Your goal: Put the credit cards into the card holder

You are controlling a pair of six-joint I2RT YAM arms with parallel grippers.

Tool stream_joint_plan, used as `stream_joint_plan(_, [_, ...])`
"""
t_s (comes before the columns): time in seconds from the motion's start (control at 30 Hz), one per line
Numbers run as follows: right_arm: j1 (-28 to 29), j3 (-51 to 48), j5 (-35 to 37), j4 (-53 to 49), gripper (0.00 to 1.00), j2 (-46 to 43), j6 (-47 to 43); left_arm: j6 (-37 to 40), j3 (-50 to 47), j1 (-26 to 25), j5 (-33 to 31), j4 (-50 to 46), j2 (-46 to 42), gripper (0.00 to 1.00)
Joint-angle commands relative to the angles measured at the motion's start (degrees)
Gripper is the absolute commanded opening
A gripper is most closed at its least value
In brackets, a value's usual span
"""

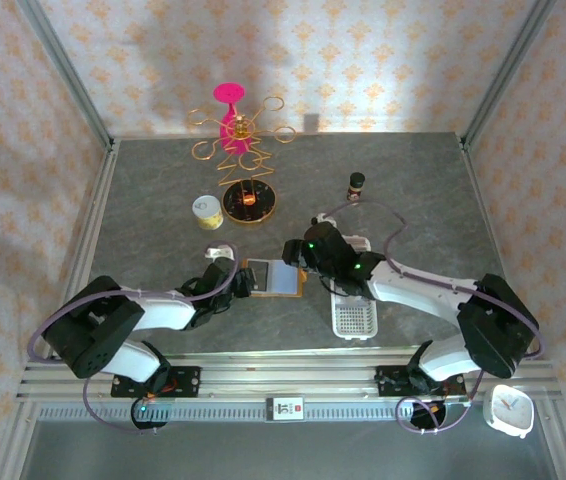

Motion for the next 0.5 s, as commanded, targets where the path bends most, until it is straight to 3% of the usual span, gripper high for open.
stream_joint_plan(0.0, [1.58,-1.59,-0.32,1.71,0.54,1.23,2.66,1.05,-0.08,-0.83,2.49,-2.33,1.24,0.31])
stream_joint_plan(0.07, [2.74,-0.76,0.12,1.29,0.46,3.37,3.83,1.02,-0.02,-0.85,2.24,-2.38,1.49,0.31])
stream_joint_plan(0.47, [6.18,3.9,2.22,-1.74,0.43,13.57,6.59,1.14,0.62,-0.88,1.64,-3.03,2.38,0.31])
